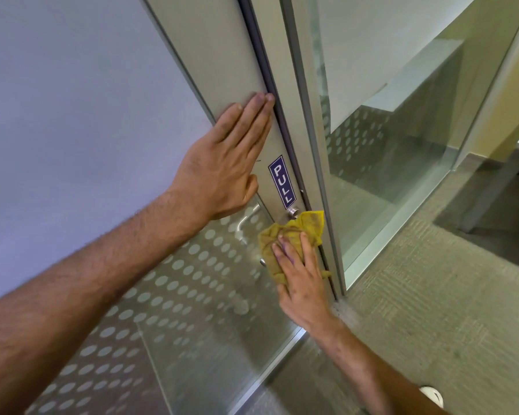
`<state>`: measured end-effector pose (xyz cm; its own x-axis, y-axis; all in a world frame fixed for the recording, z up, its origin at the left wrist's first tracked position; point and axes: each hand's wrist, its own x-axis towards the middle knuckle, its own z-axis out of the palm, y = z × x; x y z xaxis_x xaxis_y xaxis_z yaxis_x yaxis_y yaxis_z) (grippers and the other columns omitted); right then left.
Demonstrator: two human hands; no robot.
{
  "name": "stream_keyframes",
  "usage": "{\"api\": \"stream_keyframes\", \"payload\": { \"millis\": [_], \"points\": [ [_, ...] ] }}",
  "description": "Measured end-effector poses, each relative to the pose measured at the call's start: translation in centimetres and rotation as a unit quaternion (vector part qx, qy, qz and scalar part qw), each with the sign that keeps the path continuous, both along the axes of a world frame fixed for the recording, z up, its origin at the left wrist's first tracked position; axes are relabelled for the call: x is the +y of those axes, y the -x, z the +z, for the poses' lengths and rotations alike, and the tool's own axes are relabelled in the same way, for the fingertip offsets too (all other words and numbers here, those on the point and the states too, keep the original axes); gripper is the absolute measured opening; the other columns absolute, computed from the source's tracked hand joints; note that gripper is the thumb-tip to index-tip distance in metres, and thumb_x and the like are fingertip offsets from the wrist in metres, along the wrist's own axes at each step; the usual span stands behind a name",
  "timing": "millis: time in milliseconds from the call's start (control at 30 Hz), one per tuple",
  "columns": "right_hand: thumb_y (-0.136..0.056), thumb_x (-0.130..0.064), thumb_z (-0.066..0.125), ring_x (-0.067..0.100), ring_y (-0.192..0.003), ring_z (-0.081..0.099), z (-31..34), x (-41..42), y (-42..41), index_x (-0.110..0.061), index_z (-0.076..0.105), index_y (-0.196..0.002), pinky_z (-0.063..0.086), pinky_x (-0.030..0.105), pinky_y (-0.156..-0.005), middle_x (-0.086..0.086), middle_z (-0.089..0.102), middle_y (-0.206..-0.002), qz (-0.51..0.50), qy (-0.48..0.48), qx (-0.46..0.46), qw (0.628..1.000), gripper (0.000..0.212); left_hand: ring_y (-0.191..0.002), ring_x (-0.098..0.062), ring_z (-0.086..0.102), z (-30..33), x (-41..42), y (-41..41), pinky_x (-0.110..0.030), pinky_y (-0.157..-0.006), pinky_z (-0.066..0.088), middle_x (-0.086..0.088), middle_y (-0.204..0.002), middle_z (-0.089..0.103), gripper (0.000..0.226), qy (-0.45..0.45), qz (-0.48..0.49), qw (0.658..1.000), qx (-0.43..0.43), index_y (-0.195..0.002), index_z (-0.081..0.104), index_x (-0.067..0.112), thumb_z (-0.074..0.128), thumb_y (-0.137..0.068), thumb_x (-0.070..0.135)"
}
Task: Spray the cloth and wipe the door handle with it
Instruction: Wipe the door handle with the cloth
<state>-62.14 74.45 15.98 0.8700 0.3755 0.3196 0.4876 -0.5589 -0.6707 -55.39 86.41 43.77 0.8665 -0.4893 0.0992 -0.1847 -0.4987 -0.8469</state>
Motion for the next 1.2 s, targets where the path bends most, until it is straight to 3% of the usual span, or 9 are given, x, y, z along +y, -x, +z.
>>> {"api": "stream_keyframes", "payload": {
  "millis": [133,267,500,667,800,933,1067,1133,1200],
  "points": [
    [-0.097,-0.057,0.038,0.035,-0.156,-0.005,0.1,-0.1,-1.4,-0.019,0.025,-0.158,0.016,0.06,-0.122,0.005,0.017,-0.169,-0.032,0.053,-0.009,0.998,0.073,-0.162,-0.036,0.005,-0.1,0.1,-0.1,-0.046,-0.132,0.004,-0.026,-0.173,0.001,0.088,-0.014,-0.009,1.0,-0.012,-0.164,0.003,-0.01,0.022,-0.095,0.041],
    [-0.096,-0.062,0.03,0.023,-0.156,0.007,1.8,-0.7,-4.7,-0.023,0.024,-0.159,0.023,0.051,-0.123,-0.003,0.01,-0.17,-0.087,-0.168,0.174,0.966,0.074,-0.162,-0.036,0.004,-0.1,0.1,-0.1,-0.047,-0.132,0.002,-0.026,-0.173,0.0,0.086,-0.002,-0.005,1.0,-0.007,-0.164,0.002,-0.01,0.021,-0.096,0.04],
    [-0.089,-0.078,0.026,0.019,-0.151,0.024,3.1,2.2,2.2,-0.06,0.006,-0.151,0.046,0.044,-0.109,-0.023,-0.013,-0.167,-0.117,-0.365,0.22,0.897,0.067,-0.163,-0.035,0.003,0.0,0.0,0.0,-0.046,-0.13,-0.002,-0.025,-0.174,0.0,0.086,0.007,0.001,1.0,-0.004,-0.164,0.003,-0.009,0.021,-0.096,0.04],
    [-0.098,-0.039,0.05,0.038,-0.155,-0.01,1.4,4.2,3.8,-0.028,0.014,-0.16,0.025,0.057,-0.112,0.0,-0.008,-0.171,-0.084,-0.157,0.117,0.977,0.073,-0.162,-0.036,0.004,0.0,0.0,0.1,-0.047,-0.13,0.002,-0.025,-0.174,-0.001,0.085,-0.011,-0.004,1.0,-0.009,-0.164,0.002,-0.009,0.019,-0.098,0.041],
    [-0.078,-0.039,0.076,0.048,-0.152,0.007,1.0,2.8,0.6,-0.019,0.045,-0.147,0.006,0.067,-0.12,0.008,0.039,-0.159,-0.019,0.1,-0.04,0.994,0.078,-0.162,-0.036,0.0,0.1,-0.1,0.1,-0.048,-0.132,0.002,-0.025,-0.174,-0.004,0.085,0.007,0.006,1.0,0.002,-0.164,-0.001,-0.009,0.021,-0.099,0.042],
    [-0.07,-0.04,0.085,0.047,-0.149,0.023,-0.9,-0.3,-0.9,-0.019,0.038,-0.152,0.013,0.066,-0.117,0.012,0.041,-0.159,0.059,0.169,-0.159,0.971,0.097,-0.162,-0.036,-0.002,0.1,-0.2,0.2,-0.047,-0.132,-0.001,-0.025,-0.174,-0.005,0.085,0.021,0.01,1.0,0.011,-0.164,-0.002,-0.009,0.023,-0.1,0.041],
    [-0.092,-0.014,0.065,0.041,-0.155,-0.005,-1.4,-0.4,-0.8,-0.011,0.028,-0.157,0.016,0.057,-0.122,0.016,0.015,-0.168,-0.064,-0.097,-0.013,0.993,0.075,-0.162,-0.036,-0.002,-0.1,-0.2,0.1,-0.047,-0.131,-0.004,-0.025,-0.174,-0.006,0.085,0.02,0.01,1.0,0.007,-0.164,-0.002,-0.008,0.022,-0.1,0.041],
    [-0.098,-0.017,0.055,0.034,-0.156,-0.008,0.0,1.2,-1.5,-0.015,0.02,-0.159,0.006,0.041,-0.124,0.011,0.004,-0.17,-0.128,-0.212,0.079,0.966,0.071,-0.162,-0.036,-0.002,-0.2,0.0,0.0,-0.046,-0.13,-0.005,-0.025,-0.174,-0.006,0.085,0.008,0.009,1.0,0.0,-0.164,-0.003,-0.008,0.021,-0.1,0.041],
    [-0.1,-0.017,0.053,0.031,-0.156,-0.005,1.3,2.6,-2.1,-0.017,0.016,-0.159,0.01,0.049,-0.125,0.007,-0.002,-0.17,-0.158,-0.285,0.126,0.937,0.07,-0.162,-0.036,-0.002,-0.2,0.1,0.0,-0.047,-0.13,-0.004,-0.026,-0.173,-0.006,0.085,-0.005,0.008,1.0,-0.004,-0.164,-0.003,-0.009,0.02,-0.1,0.042]
  ]
}}
